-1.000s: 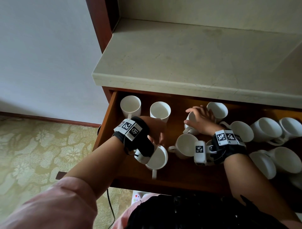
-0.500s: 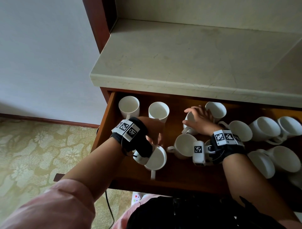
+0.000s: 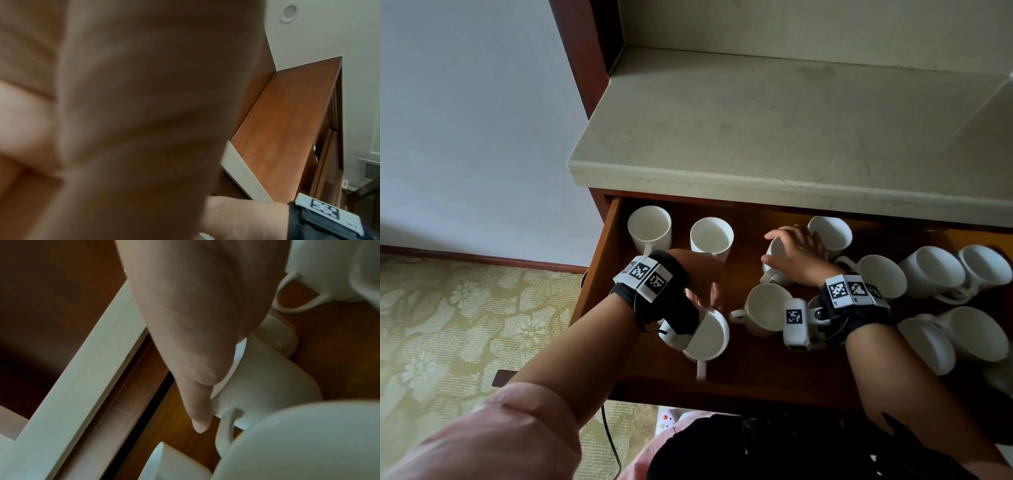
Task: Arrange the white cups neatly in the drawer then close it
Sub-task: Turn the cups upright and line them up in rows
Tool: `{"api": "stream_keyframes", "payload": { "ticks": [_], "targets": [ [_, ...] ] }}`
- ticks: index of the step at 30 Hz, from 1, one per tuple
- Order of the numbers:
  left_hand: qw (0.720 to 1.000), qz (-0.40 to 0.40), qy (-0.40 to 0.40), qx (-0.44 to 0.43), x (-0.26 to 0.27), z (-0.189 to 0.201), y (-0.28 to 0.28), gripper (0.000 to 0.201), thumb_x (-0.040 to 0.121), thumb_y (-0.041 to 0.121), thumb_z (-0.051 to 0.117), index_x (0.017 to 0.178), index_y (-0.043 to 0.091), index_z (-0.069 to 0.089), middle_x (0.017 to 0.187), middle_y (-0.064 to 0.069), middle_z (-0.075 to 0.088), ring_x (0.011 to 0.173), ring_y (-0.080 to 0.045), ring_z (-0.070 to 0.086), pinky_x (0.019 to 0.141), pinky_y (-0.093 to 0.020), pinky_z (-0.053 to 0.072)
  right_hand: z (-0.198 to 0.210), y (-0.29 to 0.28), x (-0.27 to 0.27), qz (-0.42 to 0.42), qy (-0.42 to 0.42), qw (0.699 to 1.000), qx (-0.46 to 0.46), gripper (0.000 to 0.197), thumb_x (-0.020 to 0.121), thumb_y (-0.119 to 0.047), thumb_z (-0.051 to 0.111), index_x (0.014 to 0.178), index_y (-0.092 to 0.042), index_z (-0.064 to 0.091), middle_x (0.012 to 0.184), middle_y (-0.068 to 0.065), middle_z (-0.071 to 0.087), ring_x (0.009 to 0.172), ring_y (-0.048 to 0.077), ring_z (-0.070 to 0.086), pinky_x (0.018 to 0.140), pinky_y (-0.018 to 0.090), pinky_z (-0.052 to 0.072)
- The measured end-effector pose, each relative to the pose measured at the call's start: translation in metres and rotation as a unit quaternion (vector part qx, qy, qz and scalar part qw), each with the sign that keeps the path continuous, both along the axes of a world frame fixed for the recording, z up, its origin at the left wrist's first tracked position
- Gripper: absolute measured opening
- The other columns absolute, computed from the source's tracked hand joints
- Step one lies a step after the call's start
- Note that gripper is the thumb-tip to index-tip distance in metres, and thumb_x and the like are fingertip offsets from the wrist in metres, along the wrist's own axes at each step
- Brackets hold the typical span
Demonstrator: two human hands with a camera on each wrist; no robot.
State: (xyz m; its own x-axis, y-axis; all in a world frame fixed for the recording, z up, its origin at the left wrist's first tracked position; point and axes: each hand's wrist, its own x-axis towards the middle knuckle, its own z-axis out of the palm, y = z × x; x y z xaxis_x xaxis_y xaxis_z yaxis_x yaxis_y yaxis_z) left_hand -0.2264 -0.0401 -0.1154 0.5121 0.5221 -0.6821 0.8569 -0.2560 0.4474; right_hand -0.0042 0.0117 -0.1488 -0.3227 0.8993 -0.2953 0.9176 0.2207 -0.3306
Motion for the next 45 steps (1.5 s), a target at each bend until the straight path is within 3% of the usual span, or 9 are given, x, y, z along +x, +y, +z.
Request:
{"api": "stream_keyframes", "payload": {
  "ticks": [5,9,14,20,24,26,31,40,45],
  "targets": [
    [0.989,0.074,-0.124,-0.032,-0.011,0.01,0.004,0.046,0.081,0.015,0.074,0.124,0.025,0.061,0.113,0.007,0.069,0.099,-0.005,0.067,0.089,-0.024,0.053,-0.001,0.001,-0.001,-0.005,0.0,1.0,0.0,0.049,0.09,-0.048,0.05,0.135,-0.032,0.036,0.149,-0.003,0.022,0.144,0.018,0.002,0.115,0.043,-0.004],
    [0.974,0.1,-0.152,0.133,-0.017,0.019,0.009,0.047,0.086,0.021,0.069,0.131,0.023,0.055,0.132,0.006,0.056,0.116,-0.003,0.051,0.094,-0.015,0.038,-0.001,-0.001,-0.001,-0.006,-0.001,1.0,0.001,0.05,0.09,-0.047,0.051,0.134,-0.032,0.036,0.148,-0.003,0.022,0.144,0.019,0.004,0.116,0.044,-0.004],
    [0.964,0.095,-0.036,0.246,-0.019,0.005,0.012,0.075,0.083,0.041,0.068,0.147,0.03,0.029,0.157,0.002,0.021,0.144,-0.025,0.012,0.115,-0.047,0.015,0.001,-0.001,0.0,0.001,0.003,1.0,0.001,0.05,0.09,-0.047,0.051,0.135,-0.031,0.036,0.149,0.0,0.023,0.144,0.022,0.006,0.117,0.046,-0.002],
    [0.958,0.088,0.049,0.269,-0.025,-0.02,0.022,0.102,0.076,0.059,0.065,0.149,0.043,-0.004,0.159,0.001,-0.013,0.143,-0.033,-0.021,0.107,-0.065,-0.013,0.008,-0.003,0.003,0.009,0.018,0.999,-0.036,0.062,0.088,-0.057,0.049,0.142,-0.033,0.029,0.155,-0.004,0.012,0.146,0.022,-0.004,0.117,0.047,-0.005],
    [0.959,0.11,0.074,0.249,-0.027,-0.029,0.023,0.107,0.075,0.065,0.062,0.145,0.046,-0.016,0.157,0.003,-0.022,0.14,-0.037,-0.027,0.102,-0.067,-0.016,0.024,-0.003,0.011,-0.004,0.052,0.998,-0.043,0.065,0.087,-0.052,0.057,0.143,-0.029,0.033,0.155,-0.005,0.01,0.145,0.021,0.005,0.116,0.041,0.005],
    [0.961,0.122,0.079,0.237,-0.029,-0.035,0.024,0.109,0.073,0.068,0.061,0.143,0.047,-0.02,0.156,0.004,-0.025,0.14,-0.037,-0.028,0.101,-0.068,-0.017,0.034,-0.003,0.018,0.014,0.058,0.998,-0.001,0.062,0.084,-0.05,0.061,0.137,-0.025,0.042,0.148,0.0,0.025,0.139,0.021,0.022,0.115,0.039,0.019],
    [0.961,0.121,0.096,0.228,-0.033,-0.038,0.024,0.108,0.073,0.073,0.056,0.144,0.045,-0.021,0.156,0.003,-0.026,0.139,-0.038,-0.028,0.101,-0.068,-0.017,0.059,-0.017,0.031,0.037,0.132,0.99,-0.016,0.027,0.079,-0.042,0.071,0.093,-0.022,0.06,0.089,-0.008,0.062,0.085,0.011,0.061,0.077,0.026,0.051],
    [0.962,0.121,0.105,0.221,-0.037,-0.043,0.023,0.108,0.073,0.074,0.055,0.145,0.042,-0.019,0.156,0.001,-0.027,0.141,-0.033,-0.027,0.107,-0.066,-0.01,0.052,-0.036,0.03,0.086,-0.025,0.99,-0.111,0.042,0.064,-0.06,0.074,0.09,-0.027,0.073,0.081,-0.013,0.073,0.078,-0.001,0.067,0.077,0.029,0.056],
    [0.963,0.111,0.112,0.22,-0.038,-0.044,0.024,0.109,0.073,0.075,0.054,0.145,0.042,-0.021,0.154,-0.003,-0.032,0.14,-0.034,-0.028,0.108,-0.063,-0.01,0.045,-0.038,0.023,0.113,-0.1,0.984,-0.09,0.035,0.067,-0.055,0.074,0.086,-0.025,0.073,0.074,-0.01,0.07,0.069,0.007,0.065,0.056,0.024,0.049]
  ]
}}
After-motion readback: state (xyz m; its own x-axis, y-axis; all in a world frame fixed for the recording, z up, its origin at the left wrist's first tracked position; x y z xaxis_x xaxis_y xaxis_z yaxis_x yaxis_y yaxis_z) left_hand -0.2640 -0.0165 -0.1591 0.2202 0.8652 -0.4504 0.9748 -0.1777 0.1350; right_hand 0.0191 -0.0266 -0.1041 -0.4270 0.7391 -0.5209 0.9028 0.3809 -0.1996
